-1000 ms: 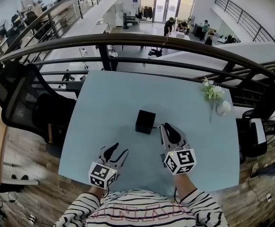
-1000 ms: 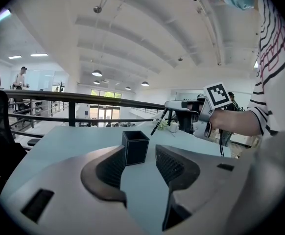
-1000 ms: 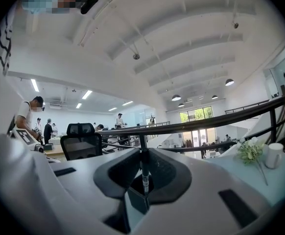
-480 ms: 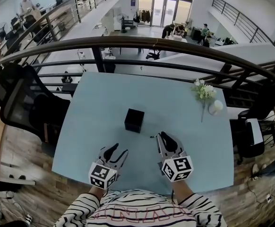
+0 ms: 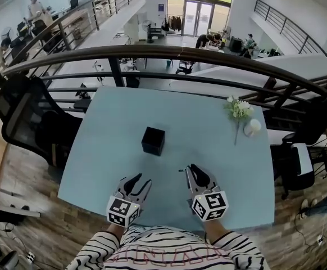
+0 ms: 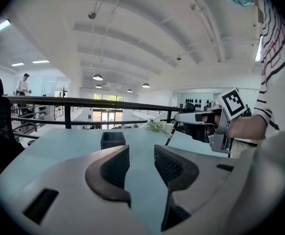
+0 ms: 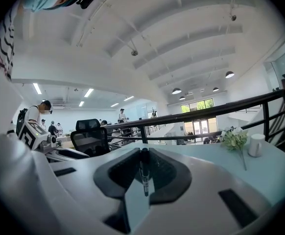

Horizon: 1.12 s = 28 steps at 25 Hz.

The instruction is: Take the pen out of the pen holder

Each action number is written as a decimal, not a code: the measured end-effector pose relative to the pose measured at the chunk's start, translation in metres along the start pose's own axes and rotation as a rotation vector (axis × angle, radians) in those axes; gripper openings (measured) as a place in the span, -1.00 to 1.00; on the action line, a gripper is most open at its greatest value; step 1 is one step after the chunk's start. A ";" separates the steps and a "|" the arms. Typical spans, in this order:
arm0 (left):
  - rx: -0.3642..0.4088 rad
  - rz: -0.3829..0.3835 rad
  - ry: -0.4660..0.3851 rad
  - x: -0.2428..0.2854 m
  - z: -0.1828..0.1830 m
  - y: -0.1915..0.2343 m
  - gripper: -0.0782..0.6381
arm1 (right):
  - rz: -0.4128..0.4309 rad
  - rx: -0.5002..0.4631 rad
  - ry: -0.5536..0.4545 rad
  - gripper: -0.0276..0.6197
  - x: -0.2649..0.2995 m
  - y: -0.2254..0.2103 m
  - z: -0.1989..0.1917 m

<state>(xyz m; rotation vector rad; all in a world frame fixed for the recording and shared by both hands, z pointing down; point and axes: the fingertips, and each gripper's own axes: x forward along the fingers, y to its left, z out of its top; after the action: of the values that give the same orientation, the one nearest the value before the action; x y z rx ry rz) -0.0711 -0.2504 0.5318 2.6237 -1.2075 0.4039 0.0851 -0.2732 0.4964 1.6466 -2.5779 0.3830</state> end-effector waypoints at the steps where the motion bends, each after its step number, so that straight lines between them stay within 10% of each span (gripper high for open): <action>1: 0.000 0.004 0.000 0.000 -0.001 -0.004 -0.30 | 0.003 0.000 0.003 -0.71 -0.004 -0.001 -0.002; 28: -0.015 0.068 0.000 -0.032 -0.032 -0.067 -0.69 | 0.050 -0.010 0.079 -0.71 -0.081 0.005 -0.050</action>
<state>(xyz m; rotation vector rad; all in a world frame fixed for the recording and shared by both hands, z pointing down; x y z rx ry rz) -0.0449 -0.1750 0.5450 2.5761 -1.2968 0.4054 0.1107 -0.1874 0.5293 1.5343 -2.5629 0.4288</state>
